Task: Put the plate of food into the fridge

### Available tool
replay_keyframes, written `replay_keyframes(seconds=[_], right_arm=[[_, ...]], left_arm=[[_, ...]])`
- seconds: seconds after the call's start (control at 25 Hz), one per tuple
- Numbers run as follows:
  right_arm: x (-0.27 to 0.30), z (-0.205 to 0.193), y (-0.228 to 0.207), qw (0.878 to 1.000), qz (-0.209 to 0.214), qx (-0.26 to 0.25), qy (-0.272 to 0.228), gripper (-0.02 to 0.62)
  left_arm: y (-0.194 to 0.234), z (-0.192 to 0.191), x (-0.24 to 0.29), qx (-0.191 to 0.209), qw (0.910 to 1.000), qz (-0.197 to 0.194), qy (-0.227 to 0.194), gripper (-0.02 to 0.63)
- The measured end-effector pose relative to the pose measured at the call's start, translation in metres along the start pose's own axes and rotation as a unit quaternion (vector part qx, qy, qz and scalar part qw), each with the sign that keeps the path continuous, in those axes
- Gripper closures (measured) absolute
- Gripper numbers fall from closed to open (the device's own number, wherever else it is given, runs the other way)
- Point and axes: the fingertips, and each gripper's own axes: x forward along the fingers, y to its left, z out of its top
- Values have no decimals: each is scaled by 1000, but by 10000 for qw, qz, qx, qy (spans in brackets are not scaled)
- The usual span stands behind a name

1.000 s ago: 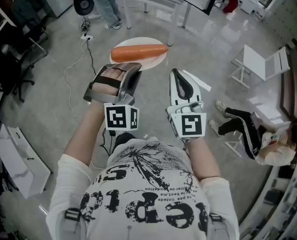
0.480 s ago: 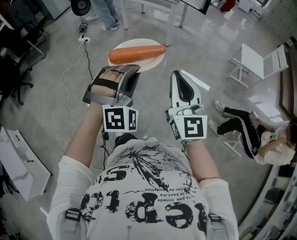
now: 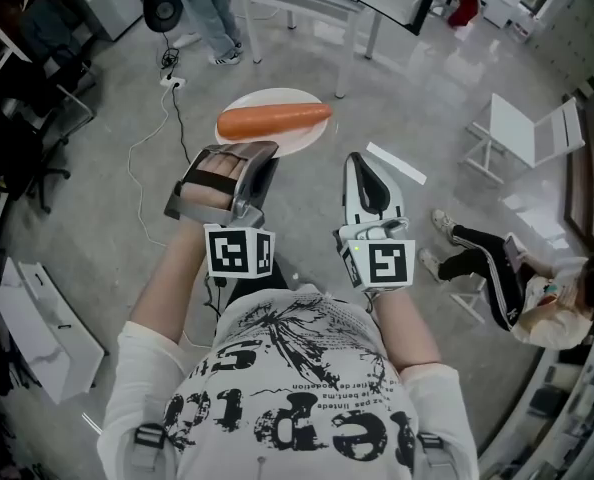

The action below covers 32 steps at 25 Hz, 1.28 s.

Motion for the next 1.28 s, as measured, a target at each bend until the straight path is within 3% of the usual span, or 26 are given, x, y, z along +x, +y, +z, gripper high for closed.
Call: replay_keyframes(seconds=[0.48, 1.28], right_arm=[[104, -16, -11, 9996, -132, -223, 84, 594], [378, -44, 6, 9972, -657, -289, 190, 594]], left_arm=[[49, -57, 78, 9, 9994, 112, -331, 581], [159, -246, 236, 225, 9947, 182, -985, 581]])
